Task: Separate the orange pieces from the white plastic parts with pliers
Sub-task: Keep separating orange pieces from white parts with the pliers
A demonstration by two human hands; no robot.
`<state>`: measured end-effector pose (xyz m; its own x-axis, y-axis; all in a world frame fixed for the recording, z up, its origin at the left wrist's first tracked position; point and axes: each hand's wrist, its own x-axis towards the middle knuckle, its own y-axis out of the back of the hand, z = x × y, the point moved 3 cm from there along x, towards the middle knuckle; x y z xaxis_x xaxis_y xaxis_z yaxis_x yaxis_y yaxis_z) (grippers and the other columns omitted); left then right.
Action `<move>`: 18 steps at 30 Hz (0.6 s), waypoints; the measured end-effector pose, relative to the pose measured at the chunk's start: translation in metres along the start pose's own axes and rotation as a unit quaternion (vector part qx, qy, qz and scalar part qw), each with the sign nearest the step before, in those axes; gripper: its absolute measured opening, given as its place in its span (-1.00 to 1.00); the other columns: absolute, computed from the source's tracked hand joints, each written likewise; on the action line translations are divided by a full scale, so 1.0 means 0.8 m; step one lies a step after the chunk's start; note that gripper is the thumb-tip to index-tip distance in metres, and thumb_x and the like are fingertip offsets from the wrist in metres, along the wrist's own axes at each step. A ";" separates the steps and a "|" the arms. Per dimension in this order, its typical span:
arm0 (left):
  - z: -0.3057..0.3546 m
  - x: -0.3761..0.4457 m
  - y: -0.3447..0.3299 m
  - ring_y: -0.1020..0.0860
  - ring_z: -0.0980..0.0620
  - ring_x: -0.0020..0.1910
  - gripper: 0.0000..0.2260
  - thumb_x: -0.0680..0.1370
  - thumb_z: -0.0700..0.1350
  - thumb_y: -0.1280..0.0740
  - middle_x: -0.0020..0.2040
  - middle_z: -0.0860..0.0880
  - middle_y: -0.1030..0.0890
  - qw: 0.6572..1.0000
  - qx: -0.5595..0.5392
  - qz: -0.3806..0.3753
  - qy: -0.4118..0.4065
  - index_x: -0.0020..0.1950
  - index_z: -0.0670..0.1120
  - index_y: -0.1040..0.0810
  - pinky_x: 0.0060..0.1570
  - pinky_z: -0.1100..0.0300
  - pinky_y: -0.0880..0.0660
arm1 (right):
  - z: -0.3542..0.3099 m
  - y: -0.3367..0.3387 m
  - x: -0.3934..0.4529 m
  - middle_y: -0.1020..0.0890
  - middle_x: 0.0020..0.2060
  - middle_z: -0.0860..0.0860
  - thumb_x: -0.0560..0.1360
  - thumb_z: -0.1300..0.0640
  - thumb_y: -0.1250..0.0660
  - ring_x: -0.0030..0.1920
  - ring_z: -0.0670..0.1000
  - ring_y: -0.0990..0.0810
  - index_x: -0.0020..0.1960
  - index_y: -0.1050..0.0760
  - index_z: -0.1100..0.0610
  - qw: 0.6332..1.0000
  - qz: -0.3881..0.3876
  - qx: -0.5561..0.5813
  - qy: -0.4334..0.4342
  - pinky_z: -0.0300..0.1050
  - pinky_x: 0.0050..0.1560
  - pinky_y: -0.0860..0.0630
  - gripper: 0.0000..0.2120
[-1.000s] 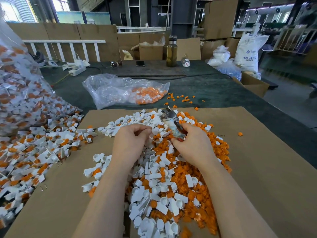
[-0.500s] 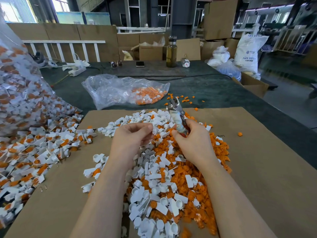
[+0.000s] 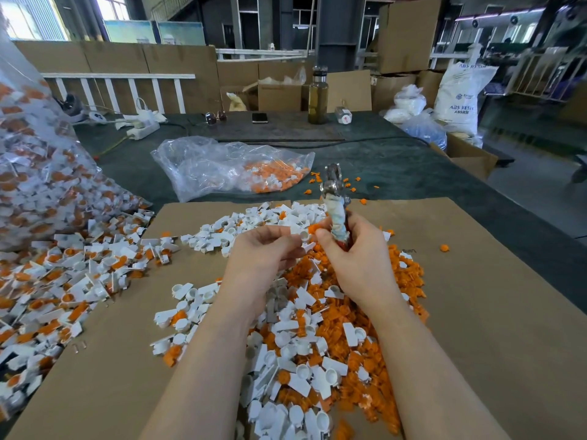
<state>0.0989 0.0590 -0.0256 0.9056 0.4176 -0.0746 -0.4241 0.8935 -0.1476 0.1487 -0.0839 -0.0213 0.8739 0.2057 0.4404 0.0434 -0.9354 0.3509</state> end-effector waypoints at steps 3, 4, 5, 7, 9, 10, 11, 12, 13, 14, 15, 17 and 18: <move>0.001 -0.003 -0.004 -0.70 0.00 -0.25 -0.93 0.50 -0.28 -0.44 -0.26 -0.13 -0.71 1.000 -0.017 -0.024 0.000 -0.16 -0.17 -0.61 -0.28 0.25 -0.60 | 0.000 -0.001 -0.001 -0.59 -0.24 -0.20 0.52 0.07 -0.40 -0.18 -0.28 -0.57 -0.06 -0.47 -0.13 1.000 -0.001 0.005 0.007 -0.45 -0.22 -0.45 -0.86; 0.001 -0.004 -0.006 -0.70 -0.02 -0.25 -0.93 0.50 -0.28 -0.44 -0.25 -0.16 -0.71 0.999 -0.026 -0.028 0.001 -0.17 -0.18 -0.61 -0.29 0.25 -0.59 | 0.000 -0.002 -0.001 -0.59 -0.23 -0.19 0.52 0.07 -0.39 -0.17 -0.26 -0.58 -0.04 -0.48 -0.11 1.000 -0.002 0.004 0.009 -0.42 -0.21 -0.47 -0.89; 0.002 -0.005 -0.007 -0.71 -0.03 -0.24 -0.93 0.49 -0.29 -0.45 -0.24 -0.18 -0.71 0.999 -0.036 -0.032 0.003 -0.18 -0.19 -0.61 -0.30 0.25 -0.60 | 0.000 -0.002 -0.001 -0.60 -0.21 -0.18 0.52 0.06 -0.39 -0.16 -0.23 -0.60 -0.02 -0.49 -0.07 1.000 -0.002 0.001 0.009 -0.38 -0.18 -0.50 -0.90; 0.002 -0.007 -0.008 -0.70 -0.04 -0.24 -0.95 0.47 -0.29 -0.45 -0.24 -0.20 -0.70 0.998 -0.052 -0.036 0.007 -0.18 -0.22 -0.62 -0.30 0.24 -0.59 | 0.000 -0.003 -0.001 -0.61 -0.20 -0.17 0.52 0.05 -0.39 -0.15 -0.18 -0.61 0.01 -0.50 -0.03 1.000 0.004 -0.005 0.008 -0.27 -0.14 -0.55 -0.90; 0.003 -0.007 -0.009 -0.70 -0.03 -0.23 -0.97 0.46 -0.29 -0.46 -0.25 -0.17 -0.70 0.997 -0.063 -0.037 0.015 -0.17 -0.22 -0.64 -0.30 0.25 -0.59 | -0.001 -0.002 -0.002 -0.60 -0.20 -0.18 0.52 0.03 -0.39 -0.15 -0.18 -0.60 0.02 -0.50 -0.03 1.000 0.014 -0.012 0.011 -0.26 -0.14 -0.54 -0.88; 0.002 -0.007 -0.008 -0.69 -0.03 -0.22 -0.97 0.45 -0.28 -0.46 -0.25 -0.15 -0.70 0.997 -0.067 -0.035 0.017 -0.17 -0.21 -0.65 -0.30 0.25 -0.58 | -0.001 -0.001 -0.002 -0.59 -0.20 -0.19 0.52 0.03 -0.39 -0.14 -0.19 -0.59 0.02 -0.49 -0.03 1.000 0.019 -0.016 0.013 -0.28 -0.14 -0.53 -0.88; 0.003 -0.007 -0.008 -0.69 -0.02 -0.22 -0.97 0.45 -0.28 -0.47 -0.25 -0.14 -0.70 0.997 -0.071 -0.033 0.019 -0.19 -0.19 -0.65 -0.31 0.26 -0.57 | -0.002 0.000 -0.002 -0.59 -0.20 -0.19 0.52 0.02 -0.39 -0.14 -0.19 -0.58 0.02 -0.49 -0.03 0.999 0.023 -0.020 0.016 -0.27 -0.14 -0.52 -0.89; 0.003 -0.007 -0.008 -0.69 -0.01 -0.23 -0.97 0.44 -0.28 -0.47 -0.26 -0.14 -0.70 0.996 -0.075 -0.032 0.018 -0.20 -0.18 -0.66 -0.31 0.27 -0.57 | -0.002 0.000 -0.002 -0.59 -0.20 -0.18 0.52 0.02 -0.39 -0.13 -0.18 -0.58 0.02 -0.50 -0.03 0.999 0.025 -0.022 0.019 -0.25 -0.13 -0.53 -0.89; 0.003 -0.008 -0.008 -0.69 0.00 -0.23 -0.96 0.44 -0.28 -0.47 -0.26 -0.14 -0.70 0.996 -0.078 -0.030 0.015 -0.20 -0.18 -0.67 -0.32 0.27 -0.57 | -0.002 0.000 -0.002 -0.59 -0.20 -0.17 0.52 0.03 -0.39 -0.14 -0.17 -0.58 0.02 -0.50 -0.02 0.999 0.027 -0.023 0.021 -0.22 -0.13 -0.54 -0.89; 0.004 -0.008 -0.008 -0.70 0.00 -0.24 -0.95 0.44 -0.28 -0.48 -0.25 -0.14 -0.70 0.996 -0.078 -0.029 0.010 -0.21 -0.17 -0.67 -0.32 0.28 -0.57 | -0.003 0.000 -0.003 -0.59 -0.21 -0.17 0.51 0.03 -0.39 -0.15 -0.17 -0.58 0.01 -0.51 -0.01 0.999 0.027 -0.024 0.023 -0.19 -0.12 -0.56 -0.89; 0.004 -0.008 -0.008 -0.70 0.00 -0.24 -0.94 0.43 -0.28 -0.48 -0.25 -0.15 -0.71 0.997 -0.076 -0.027 0.003 -0.23 -0.16 -0.68 -0.31 0.28 -0.57 | -0.003 -0.001 -0.003 -0.59 -0.21 -0.17 0.51 0.03 -0.39 -0.15 -0.17 -0.58 0.00 -0.50 -0.01 0.999 0.028 -0.025 0.025 -0.16 -0.12 -0.57 -0.89; 0.006 -0.010 -0.008 -0.70 -0.01 -0.24 -0.91 0.43 -0.28 -0.49 -0.26 -0.15 -0.71 0.997 -0.072 -0.023 -0.010 -0.26 -0.14 -0.68 -0.31 0.28 -0.57 | -0.004 -0.002 -0.004 -0.59 -0.21 -0.17 0.50 0.03 -0.40 -0.15 -0.16 -0.58 0.00 -0.49 -0.02 0.999 0.033 -0.030 0.030 -0.12 -0.12 -0.58 -0.88; 0.006 -0.010 -0.008 -0.70 -0.02 -0.25 -0.89 0.43 -0.29 -0.49 -0.26 -0.16 -0.71 0.997 -0.071 -0.021 -0.016 -0.28 -0.12 -0.69 -0.31 0.28 -0.57 | -0.004 -0.002 -0.004 -0.59 -0.21 -0.17 0.50 0.02 -0.40 -0.15 -0.16 -0.58 0.00 -0.49 -0.02 0.998 0.038 -0.031 0.031 -0.11 -0.12 -0.58 -0.88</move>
<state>0.0944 0.0507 -0.0191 0.9215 0.3869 -0.0337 -0.3797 0.8793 -0.2875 0.1444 -0.0823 -0.0202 0.8414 0.1549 0.5177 -0.0533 -0.9295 0.3649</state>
